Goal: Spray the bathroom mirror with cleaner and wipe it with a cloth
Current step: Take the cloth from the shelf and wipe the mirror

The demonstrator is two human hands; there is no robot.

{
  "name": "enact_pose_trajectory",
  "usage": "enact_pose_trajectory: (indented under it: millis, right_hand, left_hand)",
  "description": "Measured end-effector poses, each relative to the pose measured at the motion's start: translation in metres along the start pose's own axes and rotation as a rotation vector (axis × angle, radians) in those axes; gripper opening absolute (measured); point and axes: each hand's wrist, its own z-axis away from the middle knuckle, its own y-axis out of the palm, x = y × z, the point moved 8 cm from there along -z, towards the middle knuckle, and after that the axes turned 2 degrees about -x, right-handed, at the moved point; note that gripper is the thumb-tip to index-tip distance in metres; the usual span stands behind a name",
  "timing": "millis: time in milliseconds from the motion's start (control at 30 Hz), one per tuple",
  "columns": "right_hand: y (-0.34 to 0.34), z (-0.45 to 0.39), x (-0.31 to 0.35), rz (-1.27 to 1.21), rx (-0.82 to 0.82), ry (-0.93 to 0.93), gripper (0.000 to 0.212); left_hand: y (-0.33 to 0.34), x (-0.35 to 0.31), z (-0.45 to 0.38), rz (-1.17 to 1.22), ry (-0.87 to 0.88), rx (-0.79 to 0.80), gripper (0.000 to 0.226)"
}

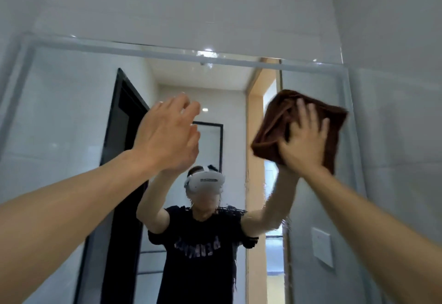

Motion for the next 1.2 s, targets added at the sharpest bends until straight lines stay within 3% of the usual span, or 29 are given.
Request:
enact_pose_trajectory:
  millis: [133,267,367,533,600,700,800,900,967,1033,1100,1200]
  right_hand:
    - [0.009,0.06,0.121,-0.056,0.005,-0.351,0.067]
    - [0.01,0.066,0.113,-0.041,-0.003,-0.41,0.067]
    - [0.008,0.051,0.05,-0.014,-0.026,-0.298,0.067]
    - [0.008,0.047,-0.078,0.005,-0.018,0.127,0.073]
    - [0.01,0.05,-0.095,-0.006,-0.022,0.251,0.077]
    - [0.009,0.056,-0.064,-0.022,-0.008,0.285,0.073]
    - [0.009,0.085,0.011,-0.007,0.008,0.034,0.065]
    - [0.012,0.136,0.091,-0.037,0.065,-0.367,0.063]
    - [0.016,0.159,0.109,-0.028,0.112,-0.54,0.067]
    - [0.016,0.162,0.095,-0.007,0.105,-0.581,0.067]
    - [0.013,0.152,0.062,0.004,0.058,-0.487,0.068]
    - [0.012,0.137,-0.022,0.038,0.013,-0.118,0.068]
  left_hand:
    - [-0.01,0.002,-0.009,-0.003,-0.095,-0.068,0.013]
    - [-0.002,-0.036,-0.018,0.009,-0.017,-0.06,0.015]
    - [0.01,-0.05,-0.015,0.021,0.004,-0.005,0.018]
    - [0.027,-0.032,0.003,0.017,-0.03,0.129,0.023]
    - [0.02,-0.019,0.012,0.0,-0.035,0.156,0.027]
    - [0.004,0.001,0.025,0.001,-0.08,0.161,0.034]
    - [-0.004,0.01,0.036,0.03,-0.111,0.146,0.039]
    - [0.001,0.003,0.042,0.046,-0.087,0.153,0.046]
    - [0.005,-0.006,0.044,0.045,-0.067,0.169,0.054]
    - [0.01,-0.015,0.048,0.045,-0.056,0.184,0.058]
    - [0.012,-0.021,0.051,0.051,-0.051,0.198,0.061]
    - [0.011,-0.026,0.059,0.087,-0.066,0.22,0.063]
